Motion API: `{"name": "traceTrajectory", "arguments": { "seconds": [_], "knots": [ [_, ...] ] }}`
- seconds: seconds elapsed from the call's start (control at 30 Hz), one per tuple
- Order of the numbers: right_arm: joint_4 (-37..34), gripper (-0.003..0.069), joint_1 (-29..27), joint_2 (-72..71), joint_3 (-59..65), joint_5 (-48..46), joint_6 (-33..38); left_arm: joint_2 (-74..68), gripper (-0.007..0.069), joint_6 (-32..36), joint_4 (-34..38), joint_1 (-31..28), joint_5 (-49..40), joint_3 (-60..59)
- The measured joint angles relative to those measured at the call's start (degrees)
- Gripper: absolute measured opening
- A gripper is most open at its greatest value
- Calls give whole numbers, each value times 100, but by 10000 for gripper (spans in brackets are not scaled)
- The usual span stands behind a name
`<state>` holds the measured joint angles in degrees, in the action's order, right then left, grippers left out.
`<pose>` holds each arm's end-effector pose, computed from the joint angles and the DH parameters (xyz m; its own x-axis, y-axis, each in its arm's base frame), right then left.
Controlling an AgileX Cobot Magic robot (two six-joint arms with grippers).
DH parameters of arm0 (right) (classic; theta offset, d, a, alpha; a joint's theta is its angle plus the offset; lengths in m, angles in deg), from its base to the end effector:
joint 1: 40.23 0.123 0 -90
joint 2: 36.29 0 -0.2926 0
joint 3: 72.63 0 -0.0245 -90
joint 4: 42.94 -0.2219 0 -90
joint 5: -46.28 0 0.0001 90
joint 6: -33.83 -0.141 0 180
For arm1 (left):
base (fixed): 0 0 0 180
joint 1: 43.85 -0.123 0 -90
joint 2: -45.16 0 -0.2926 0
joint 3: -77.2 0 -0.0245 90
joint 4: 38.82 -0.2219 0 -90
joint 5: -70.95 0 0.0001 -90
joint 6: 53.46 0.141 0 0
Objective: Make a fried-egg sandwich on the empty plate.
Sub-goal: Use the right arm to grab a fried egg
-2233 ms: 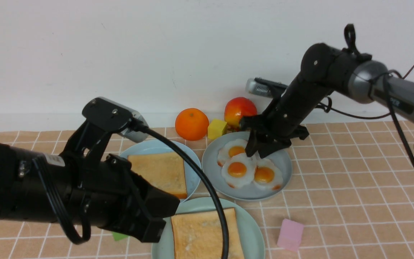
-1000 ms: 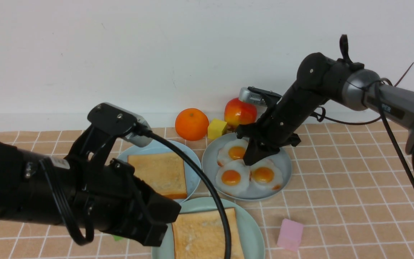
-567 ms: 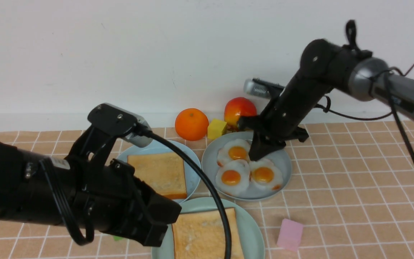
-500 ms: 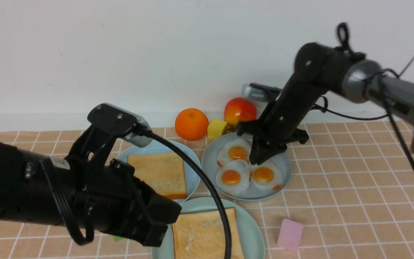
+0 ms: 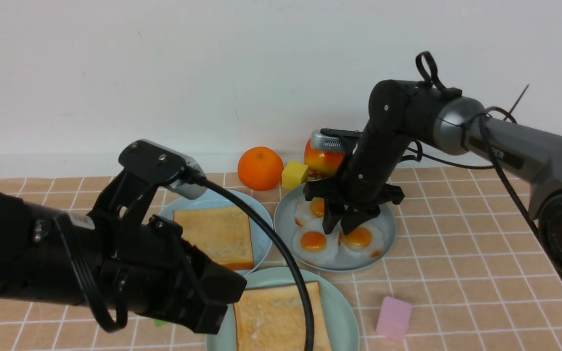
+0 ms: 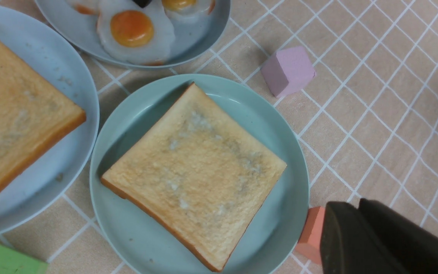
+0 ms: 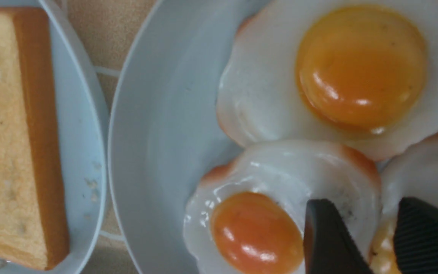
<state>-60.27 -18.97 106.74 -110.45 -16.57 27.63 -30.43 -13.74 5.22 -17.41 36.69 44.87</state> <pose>0.4383 0.2107 0.1319 -0.9799 -0.1256 -0.1548 -0.1685 0.9370 0.3059 0.1895 -0.1559 0.2712 -0.6094 0.3225 -0.7243 0.6735 0.6927 -0.2582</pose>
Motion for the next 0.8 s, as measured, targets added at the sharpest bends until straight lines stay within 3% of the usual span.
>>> {"name": "traceTrajectory", "arguments": {
  "seconds": [0.1,0.23,0.4,0.8],
  "knots": [
    [-6,281,0,-1,-1,0,0,0,63,0,0,0,0,0],
    [-136,205,-5,1,-1,0,16,0,70,0,0,0,0,0],
    [-282,32,-23,1,-1,14,23,0,74,-3,0,0,0,0],
    [-230,32,-12,-483,28,-163,182,0,77,-10,0,0,-6,0]
  ]
}}
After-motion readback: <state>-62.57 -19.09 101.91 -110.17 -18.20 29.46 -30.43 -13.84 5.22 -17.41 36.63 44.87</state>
